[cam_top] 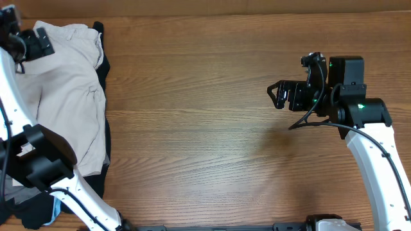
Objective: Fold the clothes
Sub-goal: 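Lower the left gripper and pinch the beige shorts' waistband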
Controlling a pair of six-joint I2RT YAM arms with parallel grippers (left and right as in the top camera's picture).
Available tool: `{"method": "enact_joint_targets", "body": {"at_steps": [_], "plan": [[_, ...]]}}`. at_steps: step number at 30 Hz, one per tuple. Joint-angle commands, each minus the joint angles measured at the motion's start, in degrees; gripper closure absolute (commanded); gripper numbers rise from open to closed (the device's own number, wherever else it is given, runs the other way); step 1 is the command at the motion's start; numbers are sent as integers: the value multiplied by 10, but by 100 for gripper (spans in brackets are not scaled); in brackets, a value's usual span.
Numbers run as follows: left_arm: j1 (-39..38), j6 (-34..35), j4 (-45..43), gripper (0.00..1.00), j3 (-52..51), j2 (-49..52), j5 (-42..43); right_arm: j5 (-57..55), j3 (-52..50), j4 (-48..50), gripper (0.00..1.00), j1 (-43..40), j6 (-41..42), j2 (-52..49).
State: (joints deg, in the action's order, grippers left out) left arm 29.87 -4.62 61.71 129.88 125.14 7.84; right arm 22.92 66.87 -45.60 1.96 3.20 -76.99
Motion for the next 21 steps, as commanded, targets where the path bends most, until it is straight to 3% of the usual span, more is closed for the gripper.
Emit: {"method": "enact_joint_targets", "body": {"at_steps": [1,3,4,7,10,14,21], "plan": [[24,2,21,13,15,15,-5,-3,18,-4,0,-1,-3,6],[39,-4,55,39,14,22,-15,-3,18,-9,0,-1,-2,6],[46,-6,64,42,12,25,-14,-3,18,-11,0,-1,-2,6],[68,-6,82,41,6,36,-10,-3,18,-12,0,-1,-2,6],[90,-6,81,30,2,45,-6,-3,18,-14,0,-1,-2,6],[107,-6,54,23,-1,59,-2,-3,18,-14,0,-1,-2,6],[109,-23,-3,23,-1,105,-4,-3,18,-13,0,-1,-2,6]]}}
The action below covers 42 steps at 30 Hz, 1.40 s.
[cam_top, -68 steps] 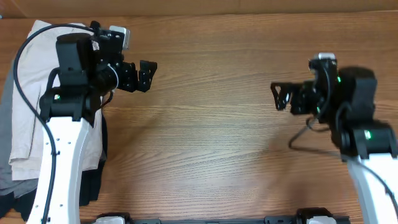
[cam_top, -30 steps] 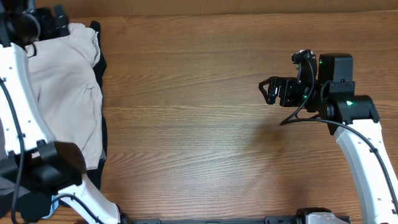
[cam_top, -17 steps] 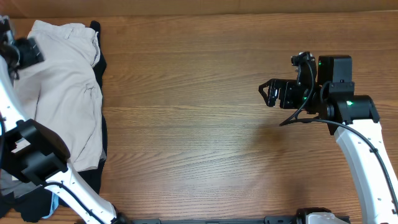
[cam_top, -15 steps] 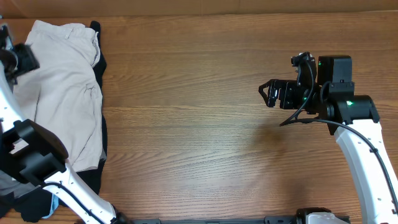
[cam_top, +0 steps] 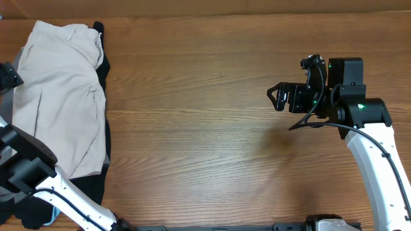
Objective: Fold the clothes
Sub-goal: 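Lower the left gripper and pinch the beige shorts' waistband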
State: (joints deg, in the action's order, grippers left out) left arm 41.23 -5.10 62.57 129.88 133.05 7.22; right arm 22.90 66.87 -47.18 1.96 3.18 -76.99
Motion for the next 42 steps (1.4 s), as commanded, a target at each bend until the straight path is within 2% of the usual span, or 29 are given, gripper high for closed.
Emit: {"method": "enact_joint_targets", "body": {"at_steps": [1,9,11,14,19,32,42], "plan": [[-5,-18,-20,23,-1,33,2,-3,18,3,0,-1,-2,6],[-3,-21,-36,23,-1,75,3,-3,18,4,0,-1,-2,6],[-3,-20,-35,26,-1,83,8,-3,18,7,0,-1,-2,6],[-4,-20,-33,41,-1,88,40,-3,18,13,0,-1,-2,6],[-4,-20,-16,95,1,88,85,-3,18,14,0,-1,-2,6],[-31,-26,95,96,15,25,160,-3,18,23,0,-1,0,6],[-167,-33,180,96,15,-70,171,-3,53,24,4,-8,25,8]]}}
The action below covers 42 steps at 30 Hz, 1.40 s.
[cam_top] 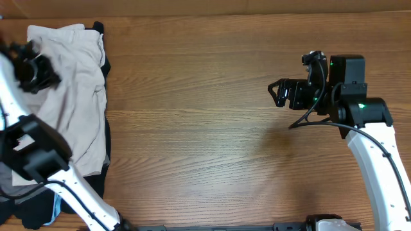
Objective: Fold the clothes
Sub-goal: 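Lower the left gripper and pinch the beige shorts' waistband, then drag the beige shorts with the left gripper to the table center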
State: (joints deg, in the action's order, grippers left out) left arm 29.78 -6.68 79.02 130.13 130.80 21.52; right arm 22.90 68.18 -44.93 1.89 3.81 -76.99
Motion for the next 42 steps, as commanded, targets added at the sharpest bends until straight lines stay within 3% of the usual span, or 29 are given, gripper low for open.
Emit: {"method": "enact_joint_targets", "body": {"at_steps": [1,10,18,24,27,31,42], "plan": [[-75,-17,21,96,12,-54,30,-3,50,-2,5,-13,24,8],[-313,-10,16,96,12,-51,38,-3,156,-106,5,-96,36,18],[-545,24,-98,96,12,-16,34,-3,172,-153,2,-188,35,34],[-664,72,-194,96,12,52,37,-3,172,-178,1,-222,31,35],[-702,79,-235,96,12,83,40,-3,172,-179,1,-231,21,35],[-723,102,-270,89,12,96,42,-3,172,-177,0,-249,22,35],[-694,106,-263,72,121,89,112,62,174,-143,0,-337,21,35]]}}
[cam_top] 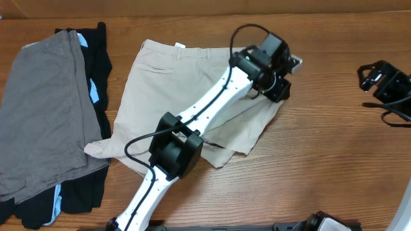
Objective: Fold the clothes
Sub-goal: 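Drag the beige shorts with the left gripper to the table center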
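Observation:
A pair of beige shorts (173,83) lies spread across the middle of the table, waistband toward the far edge. My left arm reaches across it, and my left gripper (282,88) sits at the garment's right corner, shut on the cloth there. My right gripper (367,72) hovers open and empty at the far right, apart from the shorts. At the left edge lies the pile: a grey garment (42,115) on top, with black clothes (96,61) and a bit of light blue beneath.
The left arm's elbow joint (174,151) hangs over the shorts' near edge. Bare wooden table (308,167) lies to the right of and in front of the shorts. Dark fittings line the table's near edge.
The beige shorts have gone from the top of the left pile to the table's middle, with my left gripper at their right corner. The grey garment is uncovered. My right gripper has moved further right.
The beige shorts lay on top of the left pile while my left gripper moved about at their far left end, and my right gripper waited open at the right. Now the shorts lie spread mid-table and the right arm has drawn back.

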Controlling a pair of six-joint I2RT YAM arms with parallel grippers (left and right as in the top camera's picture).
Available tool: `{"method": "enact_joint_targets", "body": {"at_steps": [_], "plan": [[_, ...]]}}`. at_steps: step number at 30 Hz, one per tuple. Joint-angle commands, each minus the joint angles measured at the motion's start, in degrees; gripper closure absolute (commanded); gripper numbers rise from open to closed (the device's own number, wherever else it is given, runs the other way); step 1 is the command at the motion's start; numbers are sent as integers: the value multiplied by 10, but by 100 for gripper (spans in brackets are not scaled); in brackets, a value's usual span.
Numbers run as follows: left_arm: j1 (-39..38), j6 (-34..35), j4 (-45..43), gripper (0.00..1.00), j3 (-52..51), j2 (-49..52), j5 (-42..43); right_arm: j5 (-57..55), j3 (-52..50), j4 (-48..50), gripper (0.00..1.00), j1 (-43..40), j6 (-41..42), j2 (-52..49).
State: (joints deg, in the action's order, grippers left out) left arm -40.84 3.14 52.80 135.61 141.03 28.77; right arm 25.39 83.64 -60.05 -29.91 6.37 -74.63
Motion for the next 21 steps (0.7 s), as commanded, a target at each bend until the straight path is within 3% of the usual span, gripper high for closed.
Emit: {"method": "enact_joint_targets", "body": {"at_steps": [1,2,4,5,8,13,21], "plan": [[17,5,4,67,91,-14,38,42,20,11,0,-25,-5,11],[21,2,7,62,113,-14,38,43,20,12,0,-30,-6,11],[32,1,13,34,161,-14,38,43,20,12,0,-33,-7,11],[38,1,16,0,184,-14,38,43,20,10,0,-33,-9,11],[65,1,39,0,247,-14,38,43,20,-3,0,-31,-9,11],[159,1,155,0,365,-14,39,67,19,-78,0,-19,-38,10],[331,1,311,0,445,-20,52,64,-43,-153,9,115,-40,10]]}}
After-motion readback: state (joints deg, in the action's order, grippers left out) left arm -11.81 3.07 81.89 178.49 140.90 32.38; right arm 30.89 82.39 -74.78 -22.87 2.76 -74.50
